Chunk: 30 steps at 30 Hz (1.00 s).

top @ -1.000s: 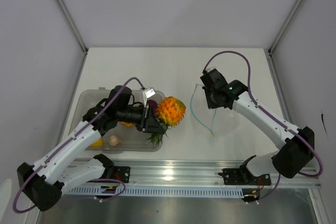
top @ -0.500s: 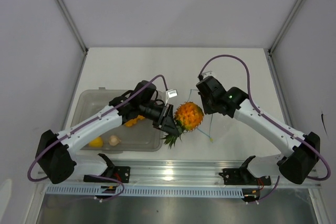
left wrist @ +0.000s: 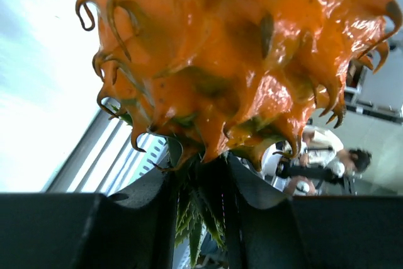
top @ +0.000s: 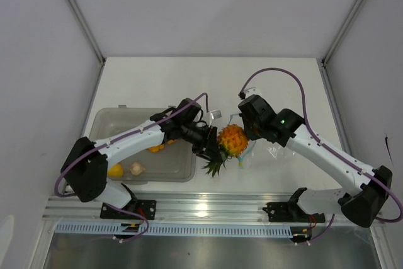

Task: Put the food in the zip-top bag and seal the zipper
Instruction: Place the fake fruit in the bin.

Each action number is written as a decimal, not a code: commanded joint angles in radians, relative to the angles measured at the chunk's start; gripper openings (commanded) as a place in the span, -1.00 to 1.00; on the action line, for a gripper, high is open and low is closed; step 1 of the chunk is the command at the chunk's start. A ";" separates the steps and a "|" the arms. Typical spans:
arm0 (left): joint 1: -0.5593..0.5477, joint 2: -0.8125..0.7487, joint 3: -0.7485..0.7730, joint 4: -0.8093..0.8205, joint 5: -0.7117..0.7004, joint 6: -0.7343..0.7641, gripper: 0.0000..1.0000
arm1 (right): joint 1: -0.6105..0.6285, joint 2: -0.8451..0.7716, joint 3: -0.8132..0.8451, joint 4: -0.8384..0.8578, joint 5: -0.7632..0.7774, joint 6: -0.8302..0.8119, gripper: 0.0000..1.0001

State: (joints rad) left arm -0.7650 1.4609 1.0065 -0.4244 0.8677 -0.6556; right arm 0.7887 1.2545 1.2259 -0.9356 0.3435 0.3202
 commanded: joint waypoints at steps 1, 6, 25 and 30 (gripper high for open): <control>-0.010 0.027 0.102 -0.057 -0.088 -0.029 -0.55 | 0.041 -0.038 -0.003 0.029 -0.012 -0.027 -1.00; -0.010 0.044 0.123 -0.116 -0.131 -0.012 -0.60 | 0.102 -0.041 0.018 0.011 0.074 -0.072 -1.00; -0.083 0.056 0.179 -0.120 0.031 0.140 -0.57 | 0.153 0.011 0.087 0.104 -0.119 -0.104 -1.00; -0.069 0.035 0.121 -0.096 -0.055 0.049 -0.60 | 0.141 -0.006 0.008 0.142 -0.276 -0.084 -1.00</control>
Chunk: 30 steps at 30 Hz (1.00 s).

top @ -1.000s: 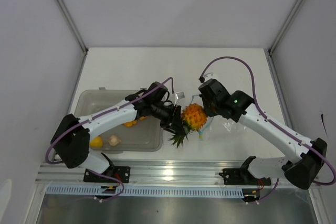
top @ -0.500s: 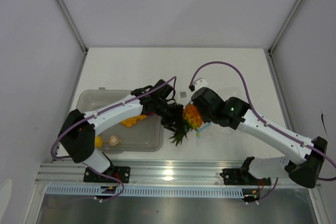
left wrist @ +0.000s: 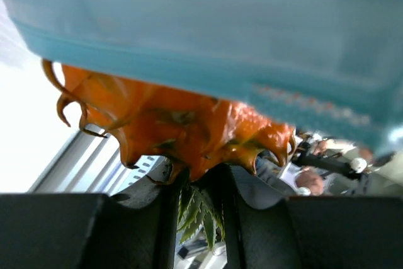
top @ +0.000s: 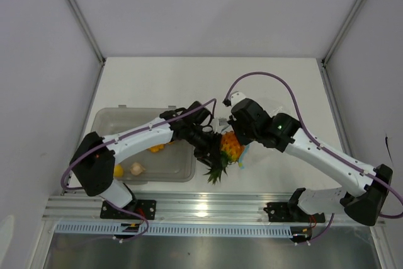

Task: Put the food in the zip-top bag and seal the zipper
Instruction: Place the fake fruit in the bin.

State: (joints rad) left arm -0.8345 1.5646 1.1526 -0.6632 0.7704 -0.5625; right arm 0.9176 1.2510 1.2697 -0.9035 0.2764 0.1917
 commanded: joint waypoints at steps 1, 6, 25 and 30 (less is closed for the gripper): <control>0.011 -0.096 -0.049 0.265 0.062 -0.095 -0.60 | 0.009 -0.007 -0.052 0.127 -0.262 0.045 -1.00; 0.035 -0.175 -0.261 0.683 0.099 -0.411 -0.66 | -0.002 -0.039 -0.125 0.137 -0.379 0.066 -1.00; 0.041 -0.186 -0.192 0.451 -0.117 -0.160 -0.53 | -0.240 -0.104 -0.127 0.271 -0.896 0.318 -1.00; 0.043 -0.153 -0.151 0.396 -0.085 -0.211 -0.54 | -0.171 -0.099 -0.038 0.134 -0.687 0.187 -1.00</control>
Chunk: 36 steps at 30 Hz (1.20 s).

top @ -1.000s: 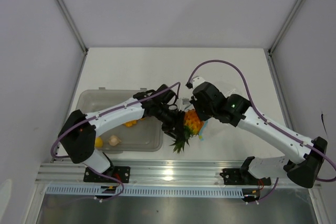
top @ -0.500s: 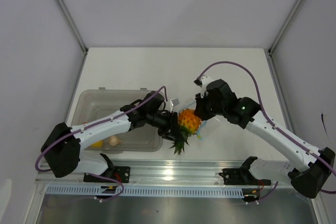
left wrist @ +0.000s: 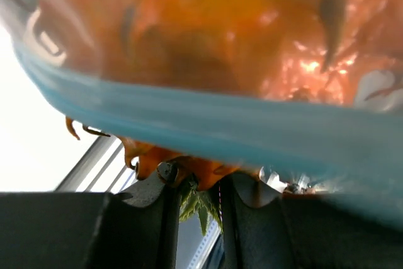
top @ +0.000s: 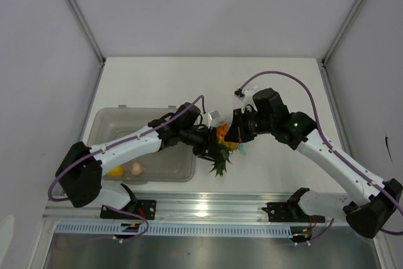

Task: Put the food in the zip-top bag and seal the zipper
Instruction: Place the fake fruit in the bin.

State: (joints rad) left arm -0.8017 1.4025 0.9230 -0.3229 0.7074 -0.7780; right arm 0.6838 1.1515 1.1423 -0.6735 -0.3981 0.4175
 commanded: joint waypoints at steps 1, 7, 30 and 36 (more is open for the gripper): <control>0.010 0.009 0.082 0.056 -0.014 -0.006 -0.55 | 0.075 0.013 0.115 -0.127 0.078 -0.084 -1.00; 0.012 0.003 0.132 0.031 0.026 0.009 -0.54 | 0.128 0.039 0.105 -0.183 0.082 -0.157 -1.00; -0.013 -0.091 -0.096 0.242 -0.082 -0.044 -0.52 | 0.065 0.079 0.031 -0.276 0.323 0.073 -0.88; -0.030 0.022 -0.050 0.291 -0.051 -0.058 -0.51 | 0.121 0.112 0.037 -0.297 0.404 0.118 -0.35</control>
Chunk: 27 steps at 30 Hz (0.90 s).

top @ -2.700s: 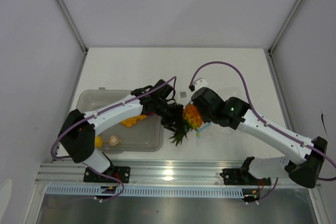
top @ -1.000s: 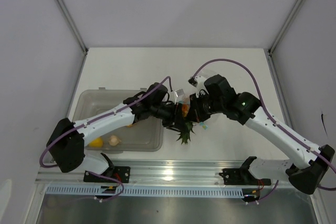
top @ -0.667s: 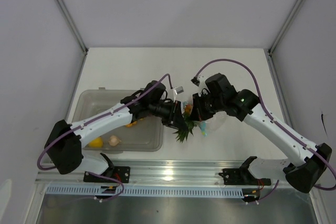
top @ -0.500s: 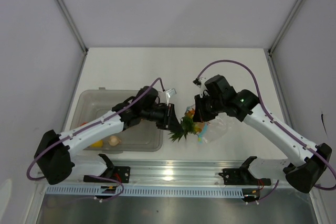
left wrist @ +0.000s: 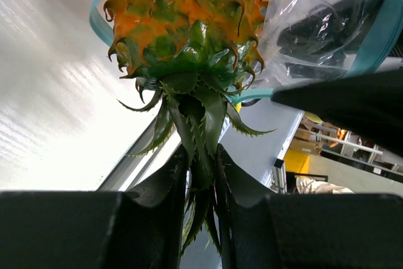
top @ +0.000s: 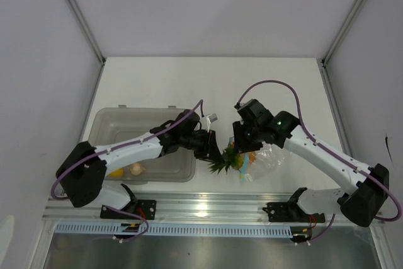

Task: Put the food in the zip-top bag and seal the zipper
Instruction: Place the fake fruit in the bin.

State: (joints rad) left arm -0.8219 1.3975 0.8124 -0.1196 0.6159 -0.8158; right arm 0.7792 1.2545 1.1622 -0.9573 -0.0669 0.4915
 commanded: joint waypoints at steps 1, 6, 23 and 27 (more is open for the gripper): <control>-0.011 0.034 0.065 0.089 0.042 -0.020 -0.51 | 0.044 0.010 0.025 -0.040 0.113 0.048 -0.09; -0.011 0.047 0.077 0.098 0.045 -0.023 -0.51 | 0.095 0.031 0.102 -0.149 0.245 0.074 0.11; -0.016 0.054 0.083 0.072 0.045 0.000 -0.49 | 0.137 0.123 0.272 -0.399 0.484 0.091 0.15; -0.016 0.058 0.087 0.063 0.045 0.006 -0.49 | 0.141 0.128 0.264 -0.420 0.506 0.101 0.06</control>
State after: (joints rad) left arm -0.8291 1.4521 0.8532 -0.0742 0.6422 -0.8288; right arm 0.9123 1.3781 1.4014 -1.3182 0.3809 0.5751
